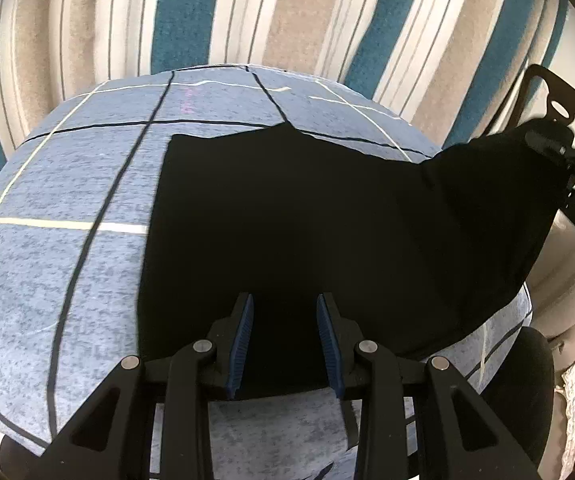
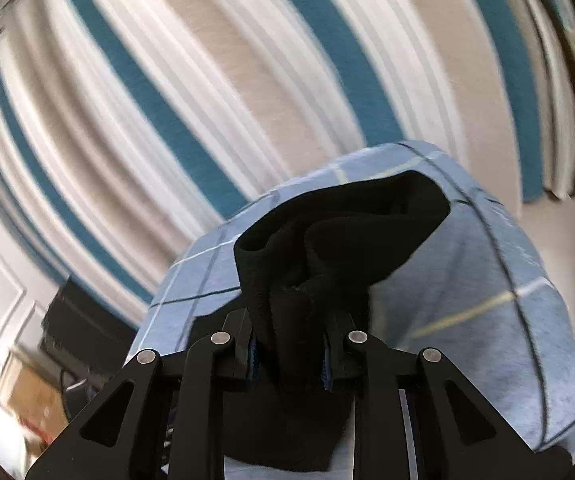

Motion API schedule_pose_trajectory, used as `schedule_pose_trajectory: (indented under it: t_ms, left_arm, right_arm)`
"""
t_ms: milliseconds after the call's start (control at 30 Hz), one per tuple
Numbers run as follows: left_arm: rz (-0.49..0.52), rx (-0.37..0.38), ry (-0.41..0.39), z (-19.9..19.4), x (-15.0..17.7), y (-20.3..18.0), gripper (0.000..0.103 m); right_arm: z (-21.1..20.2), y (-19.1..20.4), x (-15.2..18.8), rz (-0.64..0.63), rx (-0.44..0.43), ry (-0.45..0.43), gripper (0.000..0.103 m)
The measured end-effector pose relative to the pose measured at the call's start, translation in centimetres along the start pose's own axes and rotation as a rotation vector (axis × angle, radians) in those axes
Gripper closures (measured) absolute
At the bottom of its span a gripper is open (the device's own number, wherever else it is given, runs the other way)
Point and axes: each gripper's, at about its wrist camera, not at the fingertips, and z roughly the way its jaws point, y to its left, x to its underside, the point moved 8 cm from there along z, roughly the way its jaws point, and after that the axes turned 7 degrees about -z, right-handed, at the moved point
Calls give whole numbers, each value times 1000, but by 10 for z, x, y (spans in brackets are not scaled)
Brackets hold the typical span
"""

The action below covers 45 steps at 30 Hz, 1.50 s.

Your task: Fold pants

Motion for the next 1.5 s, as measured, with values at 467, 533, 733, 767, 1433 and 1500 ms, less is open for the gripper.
schedule_pose_trajectory:
  t_ms: [467,533,733,767,1433,1500]
  left_arm:
    - [-91,3,-30,-18,9,32,68]
    - [-99,7,-34,-20,12,36,68]
    - [-112,20,-41,-23,17,40,68]
    - [-113,21,-43,-23,19,40,68]
    - [-112,11,-44,-29,24,41,68]
    - [-109,11,-45,-30,23,42,68]
  right_arm:
    - [97,133,70,-249,-210,249,81]
    - [119,144,102,-288,-230,341,81]
    - [132,144,128,-303,-222,403,81]
    - [129,147,125,-307,-224,395,81]
    - [124,150,137,-294,-278,443,63]
    - [115,149,132,-284,-294,428,63]
